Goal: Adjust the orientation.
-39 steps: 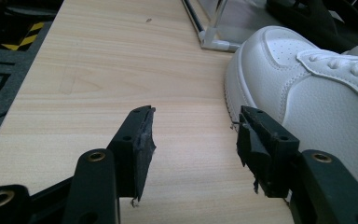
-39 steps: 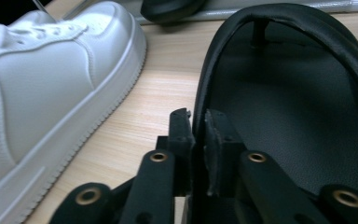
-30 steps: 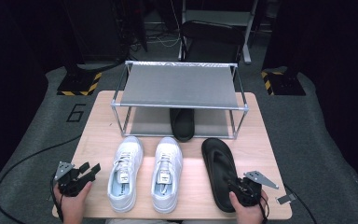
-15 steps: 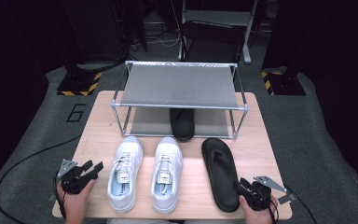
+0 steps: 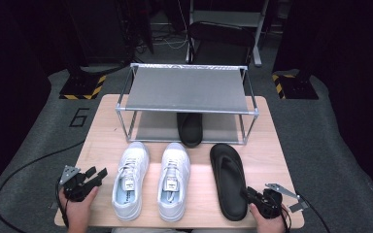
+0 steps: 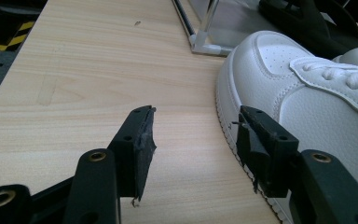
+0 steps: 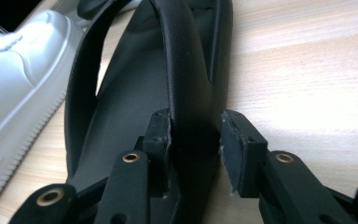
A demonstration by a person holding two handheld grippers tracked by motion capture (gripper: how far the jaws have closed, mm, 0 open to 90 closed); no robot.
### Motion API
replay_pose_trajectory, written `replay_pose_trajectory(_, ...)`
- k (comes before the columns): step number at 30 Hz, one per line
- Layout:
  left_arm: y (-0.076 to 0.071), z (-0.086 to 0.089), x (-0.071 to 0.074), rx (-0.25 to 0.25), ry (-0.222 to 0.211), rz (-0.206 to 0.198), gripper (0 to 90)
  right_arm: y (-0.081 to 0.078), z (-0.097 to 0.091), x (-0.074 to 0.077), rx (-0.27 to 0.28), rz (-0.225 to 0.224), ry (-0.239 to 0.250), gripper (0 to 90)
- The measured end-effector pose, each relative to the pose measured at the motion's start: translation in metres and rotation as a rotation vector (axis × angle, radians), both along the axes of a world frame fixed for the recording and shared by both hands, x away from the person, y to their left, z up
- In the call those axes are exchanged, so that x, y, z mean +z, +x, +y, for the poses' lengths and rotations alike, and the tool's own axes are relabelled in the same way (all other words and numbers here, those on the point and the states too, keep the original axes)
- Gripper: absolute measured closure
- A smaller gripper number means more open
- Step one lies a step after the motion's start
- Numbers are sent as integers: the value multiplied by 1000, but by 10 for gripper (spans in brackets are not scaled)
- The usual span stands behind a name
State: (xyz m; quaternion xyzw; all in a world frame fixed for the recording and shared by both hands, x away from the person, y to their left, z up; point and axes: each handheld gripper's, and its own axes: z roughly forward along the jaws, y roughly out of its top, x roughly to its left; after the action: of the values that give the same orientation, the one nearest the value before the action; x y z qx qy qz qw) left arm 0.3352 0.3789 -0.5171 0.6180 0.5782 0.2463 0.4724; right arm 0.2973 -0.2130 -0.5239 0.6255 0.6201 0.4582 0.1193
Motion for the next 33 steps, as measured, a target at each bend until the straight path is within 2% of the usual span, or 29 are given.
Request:
replay_pose_trajectory(5,1,0,0,-2,2,6,461,-1,0,-4,-11,4,33,607)
replay_pose_trajectory(6,1,0,0,-4,3,11,461,-1,0,-5,-12,12,56,604)
replay_pose_trajectory(8,1,-1,1,-11,12,10,461,-1,-1,-6,-9,-2,57,603)
replay_pose_trajectory(9,2,-2,1,-12,14,4,461,-1,-1,-6,-9,12,63,603)
replay_pose_trajectory(11,2,-3,1,-11,15,-4,461,0,-2,-7,-4,8,70,598)
replay_pose_trajectory(16,2,-3,2,-9,15,-11,461,-1,-6,-11,-16,44,148,581)
replay_pose_trajectory(21,1,-2,2,-13,16,-4,461,1,-8,-14,-5,40,183,588)
replay_pose_trajectory(26,2,-2,2,-10,16,-8,462,1,-9,-15,-1,41,190,592)
replay_pose_trajectory(27,2,-2,2,-9,16,-8,462,1,-9,-14,-5,54,196,594)
replay_pose_trajectory(33,2,-2,2,0,16,-22,462,1,-8,-13,-17,68,200,611)
